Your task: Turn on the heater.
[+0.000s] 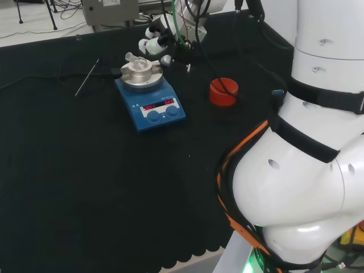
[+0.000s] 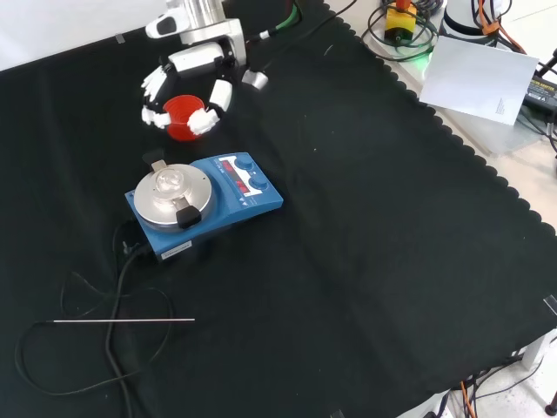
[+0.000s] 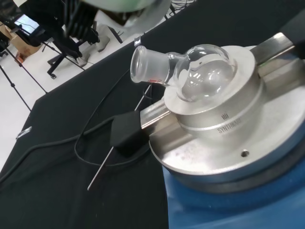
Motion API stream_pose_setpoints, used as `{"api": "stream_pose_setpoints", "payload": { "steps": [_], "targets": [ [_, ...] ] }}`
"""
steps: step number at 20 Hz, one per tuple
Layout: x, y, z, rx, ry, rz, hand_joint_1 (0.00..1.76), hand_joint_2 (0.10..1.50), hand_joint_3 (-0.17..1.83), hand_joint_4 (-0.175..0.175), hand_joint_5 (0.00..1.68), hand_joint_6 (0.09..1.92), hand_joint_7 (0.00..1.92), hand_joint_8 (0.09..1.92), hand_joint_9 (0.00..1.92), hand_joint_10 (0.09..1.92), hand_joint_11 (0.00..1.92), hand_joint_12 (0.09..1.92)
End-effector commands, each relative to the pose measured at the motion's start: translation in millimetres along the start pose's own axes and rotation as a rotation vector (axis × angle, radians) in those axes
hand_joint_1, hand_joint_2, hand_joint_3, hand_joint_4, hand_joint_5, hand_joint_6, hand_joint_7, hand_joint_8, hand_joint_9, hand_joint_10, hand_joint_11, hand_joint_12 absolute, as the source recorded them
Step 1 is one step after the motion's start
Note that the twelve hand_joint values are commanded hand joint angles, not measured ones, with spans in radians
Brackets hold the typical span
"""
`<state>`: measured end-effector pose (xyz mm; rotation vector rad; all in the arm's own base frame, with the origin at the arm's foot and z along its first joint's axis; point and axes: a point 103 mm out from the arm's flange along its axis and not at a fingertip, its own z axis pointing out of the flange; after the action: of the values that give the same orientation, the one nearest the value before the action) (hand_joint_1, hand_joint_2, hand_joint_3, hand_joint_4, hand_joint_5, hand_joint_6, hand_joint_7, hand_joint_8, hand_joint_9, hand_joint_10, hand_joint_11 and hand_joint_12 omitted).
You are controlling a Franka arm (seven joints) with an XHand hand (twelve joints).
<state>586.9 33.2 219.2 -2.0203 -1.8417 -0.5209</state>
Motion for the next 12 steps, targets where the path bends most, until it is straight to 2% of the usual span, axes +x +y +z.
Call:
{"api": "stream_pose_setpoints", "payload": {
  "steps": [1,6,12],
  "targets": [
    [-3,-22,-11,-0.006,-0.022,-0.006,0.91,0.65,0.71,-0.024,0.72,0.76,0.55,0.67,0.71,0.62,0.35,1.31],
    [-8,-41,-20,-0.011,-0.056,-0.003,0.9,0.65,0.71,-0.024,0.72,0.76,0.55,0.67,0.71,0.63,0.35,1.32],
    [-15,-72,-28,0.051,-0.163,0.01,0.89,0.65,0.71,-0.024,0.65,0.73,0.58,0.69,0.72,0.63,0.37,1.32]
  ]
}}
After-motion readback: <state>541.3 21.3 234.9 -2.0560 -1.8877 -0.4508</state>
